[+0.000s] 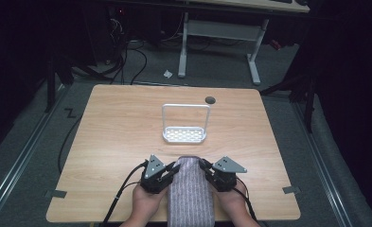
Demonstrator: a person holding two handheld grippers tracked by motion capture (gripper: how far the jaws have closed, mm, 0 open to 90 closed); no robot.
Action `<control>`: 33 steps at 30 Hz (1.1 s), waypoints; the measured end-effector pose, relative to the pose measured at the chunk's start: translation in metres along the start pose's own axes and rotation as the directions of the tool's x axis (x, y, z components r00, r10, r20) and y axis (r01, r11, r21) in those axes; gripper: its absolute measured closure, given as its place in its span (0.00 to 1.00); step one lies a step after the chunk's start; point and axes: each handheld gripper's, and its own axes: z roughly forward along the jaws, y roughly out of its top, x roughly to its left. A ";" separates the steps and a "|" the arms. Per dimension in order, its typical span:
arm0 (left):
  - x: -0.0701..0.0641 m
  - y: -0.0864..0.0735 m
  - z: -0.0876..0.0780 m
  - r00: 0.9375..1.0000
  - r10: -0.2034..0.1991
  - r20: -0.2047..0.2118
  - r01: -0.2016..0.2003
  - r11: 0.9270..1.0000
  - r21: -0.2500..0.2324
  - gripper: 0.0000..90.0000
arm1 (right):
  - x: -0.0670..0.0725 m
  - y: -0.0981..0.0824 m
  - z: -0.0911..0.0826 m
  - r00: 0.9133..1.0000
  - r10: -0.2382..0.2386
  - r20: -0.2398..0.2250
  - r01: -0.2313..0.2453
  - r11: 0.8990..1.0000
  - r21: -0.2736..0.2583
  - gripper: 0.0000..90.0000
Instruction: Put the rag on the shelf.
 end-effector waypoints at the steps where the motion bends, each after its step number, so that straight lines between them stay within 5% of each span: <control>1: -0.001 0.000 0.000 1.000 -0.001 -0.008 0.001 1.000 -0.002 0.88 | 0.000 0.000 -0.001 1.000 0.003 0.003 -0.003 1.000 -0.003 0.93; 15: -0.013 0.019 -0.017 0.999 0.040 -0.024 -0.043 0.988 -0.148 0.88 | 0.008 0.018 -0.022 0.999 -0.027 0.042 0.032 0.991 -0.133 0.93; 25: -0.028 0.040 -0.041 0.995 0.087 -0.048 -0.096 0.964 -0.246 0.88 | 0.015 0.041 -0.040 0.997 -0.052 0.065 0.065 0.972 -0.228 0.92; 33: -0.034 0.072 -0.058 0.991 0.117 -0.060 -0.130 0.940 -0.315 0.88 | 0.014 0.072 -0.064 0.995 -0.058 0.082 0.083 0.939 -0.333 0.93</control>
